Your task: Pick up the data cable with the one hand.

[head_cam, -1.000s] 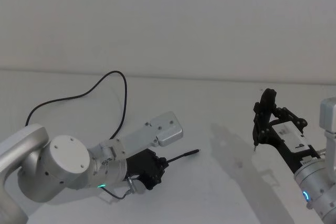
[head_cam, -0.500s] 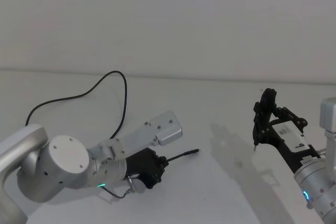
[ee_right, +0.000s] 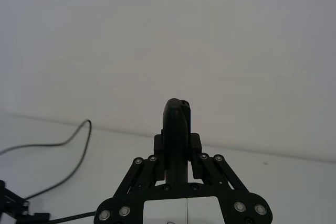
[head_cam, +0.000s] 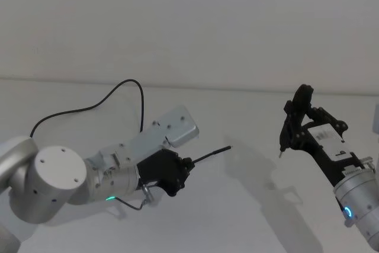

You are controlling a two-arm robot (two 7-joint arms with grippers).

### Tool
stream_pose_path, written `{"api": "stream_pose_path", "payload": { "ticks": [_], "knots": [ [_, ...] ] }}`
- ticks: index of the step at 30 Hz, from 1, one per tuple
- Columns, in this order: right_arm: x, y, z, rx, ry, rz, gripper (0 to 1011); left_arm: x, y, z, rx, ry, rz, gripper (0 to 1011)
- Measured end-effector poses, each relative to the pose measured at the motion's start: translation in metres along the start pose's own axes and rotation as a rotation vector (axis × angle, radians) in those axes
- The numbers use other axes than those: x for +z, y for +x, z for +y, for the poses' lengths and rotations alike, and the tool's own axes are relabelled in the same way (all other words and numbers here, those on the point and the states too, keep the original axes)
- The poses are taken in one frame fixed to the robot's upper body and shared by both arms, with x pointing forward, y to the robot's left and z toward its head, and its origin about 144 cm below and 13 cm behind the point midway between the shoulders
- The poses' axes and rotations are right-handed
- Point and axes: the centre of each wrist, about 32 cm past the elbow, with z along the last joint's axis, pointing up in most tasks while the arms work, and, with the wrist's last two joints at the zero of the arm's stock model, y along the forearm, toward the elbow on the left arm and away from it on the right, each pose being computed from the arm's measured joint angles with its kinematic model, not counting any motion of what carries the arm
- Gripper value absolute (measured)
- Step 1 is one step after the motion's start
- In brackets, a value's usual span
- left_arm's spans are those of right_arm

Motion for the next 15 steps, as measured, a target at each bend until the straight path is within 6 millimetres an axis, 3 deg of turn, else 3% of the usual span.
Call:
{"api": "stream_pose_path", "payload": {
  "ticks": [15],
  "knots": [
    [0.028,-0.01,0.005,0.074,0.089,0.099,268,0.008,0.01,0.018,-0.004,-0.102,0.015,49]
  ]
}}
